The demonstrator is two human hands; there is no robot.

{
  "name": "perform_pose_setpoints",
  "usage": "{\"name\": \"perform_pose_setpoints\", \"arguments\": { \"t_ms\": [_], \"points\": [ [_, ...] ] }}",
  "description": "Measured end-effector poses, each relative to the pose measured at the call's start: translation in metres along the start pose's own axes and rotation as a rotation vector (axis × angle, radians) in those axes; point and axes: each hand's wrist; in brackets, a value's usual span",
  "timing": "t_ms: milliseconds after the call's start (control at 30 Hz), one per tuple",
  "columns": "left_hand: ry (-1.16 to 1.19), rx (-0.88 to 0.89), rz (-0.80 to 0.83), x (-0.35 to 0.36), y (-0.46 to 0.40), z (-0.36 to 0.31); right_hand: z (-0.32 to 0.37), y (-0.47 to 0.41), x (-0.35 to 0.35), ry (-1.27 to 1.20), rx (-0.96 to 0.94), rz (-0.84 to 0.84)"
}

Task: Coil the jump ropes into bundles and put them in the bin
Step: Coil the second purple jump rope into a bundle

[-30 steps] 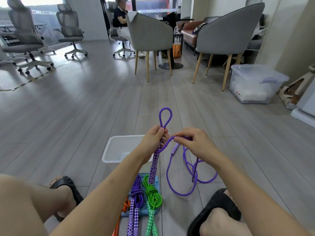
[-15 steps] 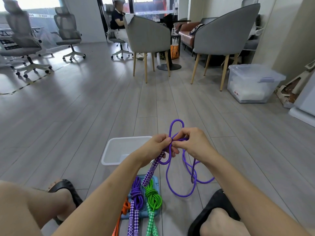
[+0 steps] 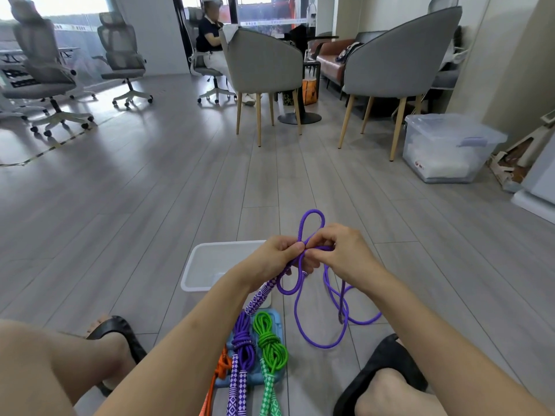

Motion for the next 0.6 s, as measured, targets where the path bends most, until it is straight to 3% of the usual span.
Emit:
{"name": "perform_pose_setpoints", "arguments": {
  "t_ms": [300,600],
  "points": [
    [-0.013,0.038,-0.07,-0.004,-0.002,-0.001,-0.008,-0.003,-0.011,-0.028,0.023,-0.007],
    [-0.001,0.036,0.011,0.002,0.004,-0.007,-0.006,-0.002,-0.006,-0.021,0.021,0.0]
  ]
}}
Point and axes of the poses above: each hand's wrist, its own y-axis away from the middle knuckle, its own x-axis out of the palm, z = x × y, and after that the axes turned 11 degrees about -z, right-handed
